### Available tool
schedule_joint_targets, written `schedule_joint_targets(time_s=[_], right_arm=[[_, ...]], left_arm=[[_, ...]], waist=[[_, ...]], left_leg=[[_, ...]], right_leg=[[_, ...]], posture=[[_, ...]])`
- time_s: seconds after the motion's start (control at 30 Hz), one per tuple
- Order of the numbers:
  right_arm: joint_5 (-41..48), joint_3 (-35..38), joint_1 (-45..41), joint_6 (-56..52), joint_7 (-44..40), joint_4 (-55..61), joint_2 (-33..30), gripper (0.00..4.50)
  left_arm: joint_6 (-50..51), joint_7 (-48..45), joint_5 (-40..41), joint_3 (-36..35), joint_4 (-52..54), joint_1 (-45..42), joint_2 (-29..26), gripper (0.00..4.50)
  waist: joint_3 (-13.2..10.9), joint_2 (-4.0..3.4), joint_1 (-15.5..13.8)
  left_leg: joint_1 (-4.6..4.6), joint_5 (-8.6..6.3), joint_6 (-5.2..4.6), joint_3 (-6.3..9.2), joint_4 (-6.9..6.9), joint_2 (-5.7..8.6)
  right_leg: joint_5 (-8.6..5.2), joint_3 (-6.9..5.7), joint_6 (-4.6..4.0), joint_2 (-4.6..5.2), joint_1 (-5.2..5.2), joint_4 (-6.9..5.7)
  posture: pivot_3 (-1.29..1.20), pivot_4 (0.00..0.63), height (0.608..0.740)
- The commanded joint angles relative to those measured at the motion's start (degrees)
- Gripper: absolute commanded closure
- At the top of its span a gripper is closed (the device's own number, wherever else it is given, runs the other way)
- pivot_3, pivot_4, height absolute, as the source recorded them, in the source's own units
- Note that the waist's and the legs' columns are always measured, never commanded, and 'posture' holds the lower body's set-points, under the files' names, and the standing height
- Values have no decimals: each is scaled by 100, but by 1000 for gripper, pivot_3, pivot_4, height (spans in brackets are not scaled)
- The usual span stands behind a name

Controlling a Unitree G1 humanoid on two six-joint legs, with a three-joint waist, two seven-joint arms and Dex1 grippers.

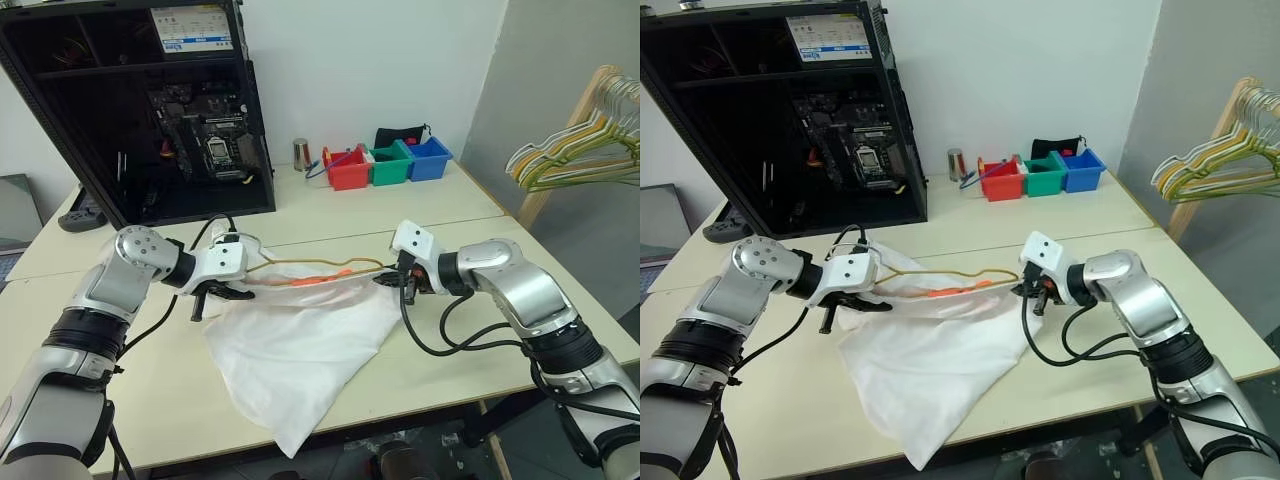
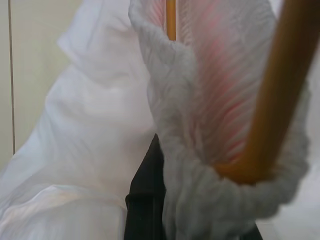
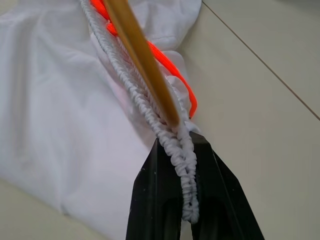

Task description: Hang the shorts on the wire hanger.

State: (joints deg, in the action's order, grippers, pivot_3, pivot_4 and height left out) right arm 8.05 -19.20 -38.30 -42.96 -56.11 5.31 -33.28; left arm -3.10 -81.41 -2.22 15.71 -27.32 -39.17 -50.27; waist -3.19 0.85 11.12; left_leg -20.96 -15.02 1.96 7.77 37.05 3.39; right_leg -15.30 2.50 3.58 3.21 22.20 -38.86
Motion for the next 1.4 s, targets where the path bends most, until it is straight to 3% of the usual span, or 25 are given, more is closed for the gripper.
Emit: schedule_joint_targets(time_s=[0.03, 0.43, 0.93, 1.17, 1.4], right_arm=[[-37, 189, -132, 67, 35, 27, -175, 4484], [-12, 158, -200, 67, 10, 42, -210, 4484], [85, 14, -124, -396, -101, 923, -511, 4484], [116, -39, -318, -620, -41, 1238, -553, 4484], [-240, -536, -675, -387, 226, 1006, -166, 4484]], left_arm=[[-136, 201, -152, -124, -282, -232, -34, 4500], [-600, 65, -476, 102, -521, -158, -230, 4500], [-963, 888, -1337, 568, -1328, -628, 23, 4500], [-985, 991, -1558, 769, -1358, -823, 261, 4500], [-294, 984, -1195, 565, -650, -983, 1064, 4500]], waist=[[0, 0, -1], [0, 0, 0], [0, 0, 11], [0, 0, 15], [2, 2, 28]], left_leg=[[0, 0, 0, 0, 0, 0], [-1, 0, 0, 0, 0, -1], [-3, 0, 0, 1, 1, 1], [-6, 0, 0, 1, 1, 2], [-7, 0, 0, 4, 2, 2]], right_leg=[[0, 0, 0, 0, 0, 0], [0, 0, 0, 1, 1, 0], [-14, -3, 24, 0, -1, 2], [-14, -3, 24, 5, 1, 2], [-14, -6, 24, 5, 1, 2]], posture=[[-174, 0, 740], [-171, 0, 740], [-208, 0, 740], [-224, 0, 740], [-225, 0, 740]])
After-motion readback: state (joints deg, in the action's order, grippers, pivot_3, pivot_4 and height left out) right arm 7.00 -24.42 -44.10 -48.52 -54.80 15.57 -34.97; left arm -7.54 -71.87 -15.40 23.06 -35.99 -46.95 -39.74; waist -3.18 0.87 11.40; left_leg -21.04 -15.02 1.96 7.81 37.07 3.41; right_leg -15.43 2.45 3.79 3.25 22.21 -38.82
